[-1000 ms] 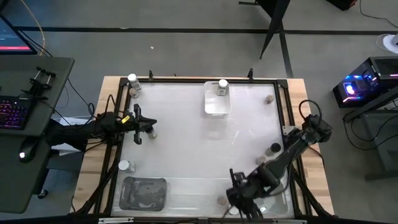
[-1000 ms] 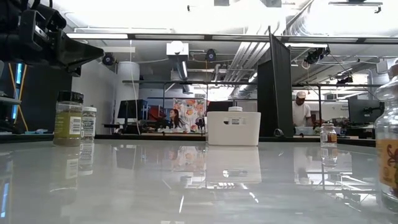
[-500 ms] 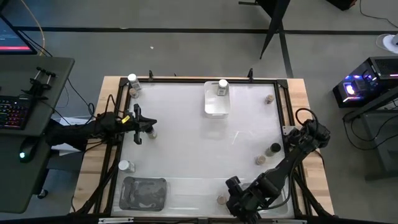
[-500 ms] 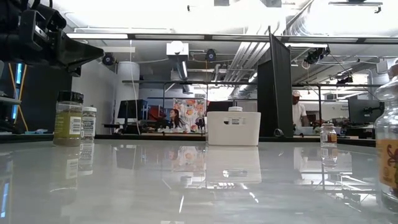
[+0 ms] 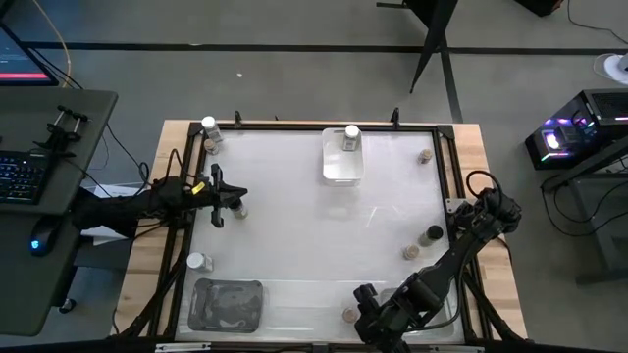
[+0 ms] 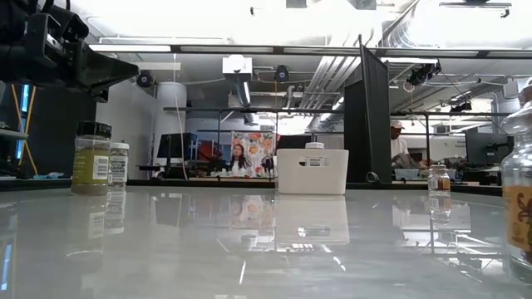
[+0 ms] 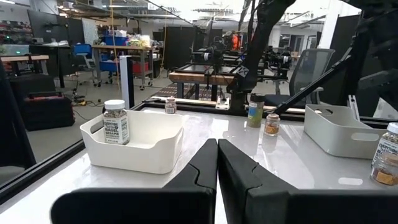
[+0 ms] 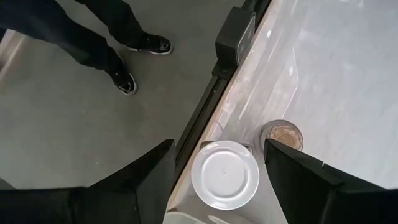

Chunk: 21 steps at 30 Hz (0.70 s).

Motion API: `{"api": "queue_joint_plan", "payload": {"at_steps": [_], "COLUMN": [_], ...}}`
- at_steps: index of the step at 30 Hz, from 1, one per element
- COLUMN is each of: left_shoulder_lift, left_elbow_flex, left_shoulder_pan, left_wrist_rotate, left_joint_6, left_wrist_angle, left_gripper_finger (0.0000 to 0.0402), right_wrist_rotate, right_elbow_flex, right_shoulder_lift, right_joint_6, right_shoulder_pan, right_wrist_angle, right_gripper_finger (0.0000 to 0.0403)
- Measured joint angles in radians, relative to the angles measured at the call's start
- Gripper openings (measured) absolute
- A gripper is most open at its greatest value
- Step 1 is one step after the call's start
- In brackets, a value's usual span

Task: Sort spices by type
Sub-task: Put the bottom right white seasoning bottle into the white bin

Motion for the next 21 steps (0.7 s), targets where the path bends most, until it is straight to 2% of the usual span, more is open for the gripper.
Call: {"api": "queue_joint_plan", "payload": {"at_steps": [5, 9, 13, 15, 21], "left_shoulder_lift": [0.000, 0.000, 0.000, 0.000, 0.000], "left_elbow_flex": [0.000, 0.000, 0.000, 0.000, 0.000], "left_shoulder_pan": [0.000, 0.000, 0.000, 0.000, 0.000], "left_wrist_rotate": [0.000, 0.000, 0.000, 0.000, 0.000], "left_joint_6": [0.000, 0.000, 0.000, 0.000, 0.000], "left_wrist_angle": [0.000, 0.000, 0.000, 0.000, 0.000], "left_gripper_finger": [0.0001, 0.0001, 0.0001, 0.0001, 0.0001], "right_wrist_rotate": [-0.018, -0.035, 0.067, 0.081, 0.006], "right_elbow_flex": [0.000, 0.000, 0.000, 0.000, 0.000], "right_shoulder_lift": [0.000, 0.000, 0.000, 0.000, -0.001], "right_joint_6": [0.006, 0.007, 0.007, 0.008, 0.035], "right_shoulder_pan": [-0.007, -0.015, -0.019, -0.019, -0.019], "right_wrist_angle": [-0.012, -0.075, -0.117, -0.110, -0.071], "right_gripper_finger": [0.0249, 0.0290, 0.0341, 0.0357, 0.0369]}}
